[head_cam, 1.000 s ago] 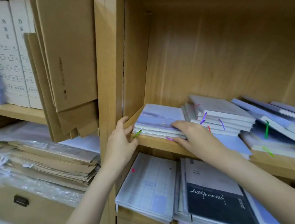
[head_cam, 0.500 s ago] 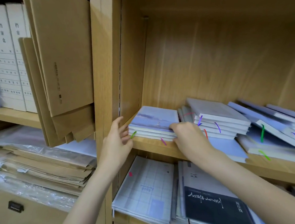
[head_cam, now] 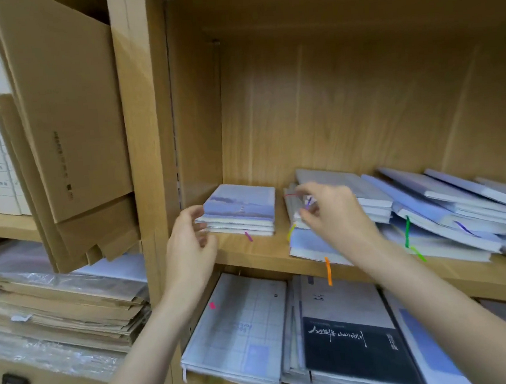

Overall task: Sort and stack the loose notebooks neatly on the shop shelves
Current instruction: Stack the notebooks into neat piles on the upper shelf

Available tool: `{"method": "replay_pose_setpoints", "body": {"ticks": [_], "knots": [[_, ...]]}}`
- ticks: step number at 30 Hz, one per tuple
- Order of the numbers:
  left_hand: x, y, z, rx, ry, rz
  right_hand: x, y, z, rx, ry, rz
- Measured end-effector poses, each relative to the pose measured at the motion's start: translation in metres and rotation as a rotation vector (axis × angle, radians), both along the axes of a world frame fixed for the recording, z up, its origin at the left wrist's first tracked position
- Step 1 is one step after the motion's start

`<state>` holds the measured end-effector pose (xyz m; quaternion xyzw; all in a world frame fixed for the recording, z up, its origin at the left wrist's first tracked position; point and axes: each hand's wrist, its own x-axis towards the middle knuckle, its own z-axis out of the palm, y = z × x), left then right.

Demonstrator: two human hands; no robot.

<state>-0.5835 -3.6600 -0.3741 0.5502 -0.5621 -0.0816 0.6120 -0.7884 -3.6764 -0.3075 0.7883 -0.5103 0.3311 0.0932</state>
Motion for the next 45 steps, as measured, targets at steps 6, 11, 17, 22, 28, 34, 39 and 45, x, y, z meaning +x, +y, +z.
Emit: {"method": "replay_pose_setpoints", "body": {"ticks": [6, 11, 17, 22, 28, 34, 39, 45], "knots": [[-0.083, -0.011, 0.013, -0.054, -0.094, -0.173, -0.118, 0.024, 0.018, -0.149, -0.089, -0.193], [-0.156, -0.018, 0.026, -0.15, -0.213, -0.291, -0.204, 0.035, 0.02, -0.119, 0.016, -0.326], [-0.214, -0.027, 0.042, -0.231, -0.389, -0.407, -0.271, 0.03, 0.0, 0.083, 0.078, -0.399], [-0.244, -0.044, 0.064, -0.087, -0.594, -0.349, -0.3, 0.019, -0.014, -0.003, 0.067, -0.495], [-0.257, -0.065, 0.075, 0.097, -0.657, -0.39, -0.317, 0.018, -0.015, -0.161, 0.102, -0.503], [-0.262, -0.073, 0.073, 0.065, -0.65, -0.362, -0.314, 0.006, 0.008, 0.017, 0.266, -0.474], [-0.261, -0.08, 0.075, 0.031, -0.633, -0.379, -0.32, 0.0, 0.043, -0.081, 0.133, -0.449], [-0.274, -0.08, 0.084, -0.195, -0.721, -0.387, -0.303, -0.004, 0.021, -0.1, 0.319, -0.342]]}}
